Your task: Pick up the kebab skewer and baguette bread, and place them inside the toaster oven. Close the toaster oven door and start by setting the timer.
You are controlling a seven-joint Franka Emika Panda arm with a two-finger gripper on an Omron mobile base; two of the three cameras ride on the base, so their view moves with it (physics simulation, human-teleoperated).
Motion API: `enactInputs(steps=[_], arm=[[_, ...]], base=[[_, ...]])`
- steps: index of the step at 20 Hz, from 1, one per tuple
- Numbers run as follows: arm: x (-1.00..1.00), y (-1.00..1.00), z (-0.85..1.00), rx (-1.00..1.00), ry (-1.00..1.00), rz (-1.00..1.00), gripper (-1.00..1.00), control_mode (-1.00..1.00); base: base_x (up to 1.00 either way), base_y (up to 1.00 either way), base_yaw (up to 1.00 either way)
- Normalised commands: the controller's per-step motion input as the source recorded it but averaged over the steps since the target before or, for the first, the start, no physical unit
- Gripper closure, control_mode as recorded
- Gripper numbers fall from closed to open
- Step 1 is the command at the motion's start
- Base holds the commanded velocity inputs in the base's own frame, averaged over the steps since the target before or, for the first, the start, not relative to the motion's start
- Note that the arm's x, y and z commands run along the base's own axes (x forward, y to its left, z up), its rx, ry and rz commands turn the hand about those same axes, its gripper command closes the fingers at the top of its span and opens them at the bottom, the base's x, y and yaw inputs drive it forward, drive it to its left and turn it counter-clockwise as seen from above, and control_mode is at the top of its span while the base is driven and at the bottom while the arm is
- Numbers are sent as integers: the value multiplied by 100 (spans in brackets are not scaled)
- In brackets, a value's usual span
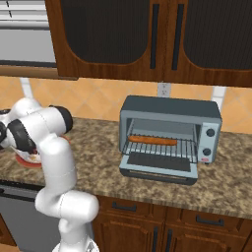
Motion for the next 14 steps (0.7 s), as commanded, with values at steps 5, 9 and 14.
enactInputs(steps=[5, 9, 14], arm=[[-8, -48, -13, 0, 0, 0, 100, -100], [-31, -49, -1, 0, -1, 0, 100, -100], [-62, -42, 51, 4, -8, 2, 100, -100]], base=[[0, 0, 0], [0, 0, 0], [0, 0, 0]])
